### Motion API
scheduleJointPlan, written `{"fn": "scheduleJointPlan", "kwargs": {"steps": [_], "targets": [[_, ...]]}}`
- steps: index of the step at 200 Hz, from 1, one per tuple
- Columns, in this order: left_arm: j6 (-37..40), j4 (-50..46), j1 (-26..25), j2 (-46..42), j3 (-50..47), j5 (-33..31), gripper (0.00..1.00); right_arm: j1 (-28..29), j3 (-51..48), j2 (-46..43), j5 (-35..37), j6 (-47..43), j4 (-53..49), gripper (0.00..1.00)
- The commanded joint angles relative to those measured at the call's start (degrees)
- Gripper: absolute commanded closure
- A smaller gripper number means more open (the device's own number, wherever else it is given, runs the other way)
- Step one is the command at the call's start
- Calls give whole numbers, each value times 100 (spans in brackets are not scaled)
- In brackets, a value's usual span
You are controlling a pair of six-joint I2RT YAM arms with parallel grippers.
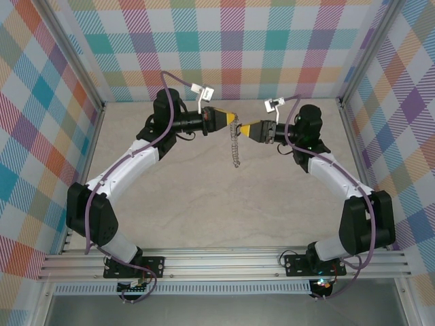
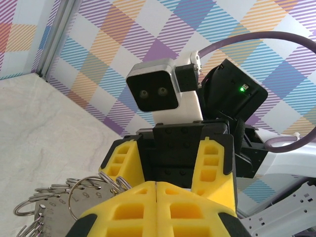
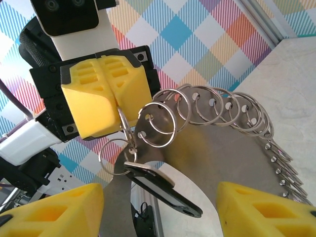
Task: Put the keys on the keyring
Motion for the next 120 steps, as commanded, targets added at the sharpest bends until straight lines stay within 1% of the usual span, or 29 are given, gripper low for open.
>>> {"fn": "scheduleJointPlan", "kwargs": {"steps": [1, 25, 42, 94, 120], "targets": [[-58, 343, -78, -175, 5, 67, 100, 61, 173, 117, -107, 13, 303, 38], [-72, 352, -85, -162, 10, 126, 100, 71, 226, 201, -107, -4, 294, 40], [-68, 352, -84, -159, 9, 128, 100, 73, 254, 245, -114, 20, 328, 44], [-72, 335, -88, -173, -2, 62, 100, 86, 193, 215, -329, 174, 524, 68], [-76, 343, -89, -173, 0, 26, 100, 106, 150, 153, -420, 159, 523, 83]]}}
